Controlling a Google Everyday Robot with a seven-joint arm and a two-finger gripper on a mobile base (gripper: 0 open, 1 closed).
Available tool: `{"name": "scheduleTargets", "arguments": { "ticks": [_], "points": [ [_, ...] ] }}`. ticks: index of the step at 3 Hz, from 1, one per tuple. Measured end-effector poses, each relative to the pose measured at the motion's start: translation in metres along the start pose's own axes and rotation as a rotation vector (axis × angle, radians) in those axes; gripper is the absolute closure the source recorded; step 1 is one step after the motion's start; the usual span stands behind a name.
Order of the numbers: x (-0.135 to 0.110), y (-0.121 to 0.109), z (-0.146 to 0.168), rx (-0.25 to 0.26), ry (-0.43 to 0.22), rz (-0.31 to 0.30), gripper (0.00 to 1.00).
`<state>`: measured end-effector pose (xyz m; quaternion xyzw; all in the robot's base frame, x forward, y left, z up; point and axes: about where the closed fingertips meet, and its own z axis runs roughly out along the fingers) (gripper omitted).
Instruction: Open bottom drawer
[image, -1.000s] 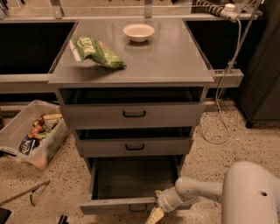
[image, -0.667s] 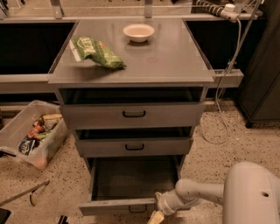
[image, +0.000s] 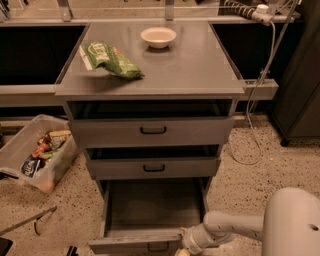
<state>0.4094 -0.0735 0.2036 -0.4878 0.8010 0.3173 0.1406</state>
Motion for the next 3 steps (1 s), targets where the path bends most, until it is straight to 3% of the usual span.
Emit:
{"name": "scheduleTargets", "arguments": {
  "ticks": [2,3],
  "points": [
    [0.011,0.019,-0.005,-0.057,0.007,0.016,0.00],
    [0.009,0.016,-0.006,-0.057,0.006,0.017,0.00]
  ]
}}
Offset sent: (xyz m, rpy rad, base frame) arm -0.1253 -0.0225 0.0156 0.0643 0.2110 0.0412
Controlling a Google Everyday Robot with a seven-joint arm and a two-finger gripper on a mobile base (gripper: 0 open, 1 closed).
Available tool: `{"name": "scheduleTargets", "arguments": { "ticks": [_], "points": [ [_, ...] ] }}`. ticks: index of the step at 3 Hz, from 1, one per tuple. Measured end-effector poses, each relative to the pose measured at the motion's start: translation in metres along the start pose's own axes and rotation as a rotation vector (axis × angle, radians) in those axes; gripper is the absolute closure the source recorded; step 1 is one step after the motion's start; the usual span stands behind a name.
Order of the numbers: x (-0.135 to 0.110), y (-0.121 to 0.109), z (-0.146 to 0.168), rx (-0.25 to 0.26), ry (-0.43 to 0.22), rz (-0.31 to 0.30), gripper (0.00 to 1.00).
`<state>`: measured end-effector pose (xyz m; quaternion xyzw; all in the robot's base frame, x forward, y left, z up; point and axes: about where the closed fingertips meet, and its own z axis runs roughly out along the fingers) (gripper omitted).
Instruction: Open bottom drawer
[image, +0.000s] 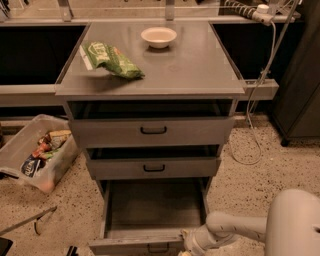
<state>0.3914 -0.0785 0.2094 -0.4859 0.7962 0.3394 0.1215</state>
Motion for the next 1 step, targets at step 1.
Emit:
{"name": "scheduleTargets", "arguments": {
  "ticks": [1],
  "points": [
    [-0.0007,-0.0017,-0.0008,0.000,0.000,0.000,0.00]
  ]
}}
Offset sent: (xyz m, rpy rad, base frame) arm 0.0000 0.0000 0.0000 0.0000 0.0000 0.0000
